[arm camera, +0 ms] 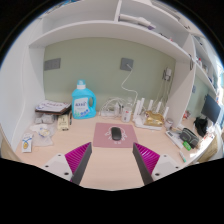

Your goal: Arrange mouse

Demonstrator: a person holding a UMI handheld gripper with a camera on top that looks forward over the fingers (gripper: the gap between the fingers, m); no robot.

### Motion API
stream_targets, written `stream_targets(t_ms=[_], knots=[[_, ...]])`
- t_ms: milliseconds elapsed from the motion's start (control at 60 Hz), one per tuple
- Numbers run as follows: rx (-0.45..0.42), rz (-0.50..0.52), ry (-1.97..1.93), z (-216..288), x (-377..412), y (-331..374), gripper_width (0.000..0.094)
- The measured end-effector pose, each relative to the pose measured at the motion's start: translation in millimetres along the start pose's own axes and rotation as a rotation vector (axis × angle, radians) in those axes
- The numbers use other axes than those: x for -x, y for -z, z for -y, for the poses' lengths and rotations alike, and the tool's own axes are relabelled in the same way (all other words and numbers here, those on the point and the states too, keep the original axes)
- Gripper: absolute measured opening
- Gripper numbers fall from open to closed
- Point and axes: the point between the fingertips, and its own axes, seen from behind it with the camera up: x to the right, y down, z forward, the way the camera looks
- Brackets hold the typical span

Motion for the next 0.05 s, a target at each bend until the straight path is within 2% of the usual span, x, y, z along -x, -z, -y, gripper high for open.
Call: stream_targets(t_ms=[50], knots=[[0.005,0.0,0.001,-2.1,1.9,2.5,0.0852]])
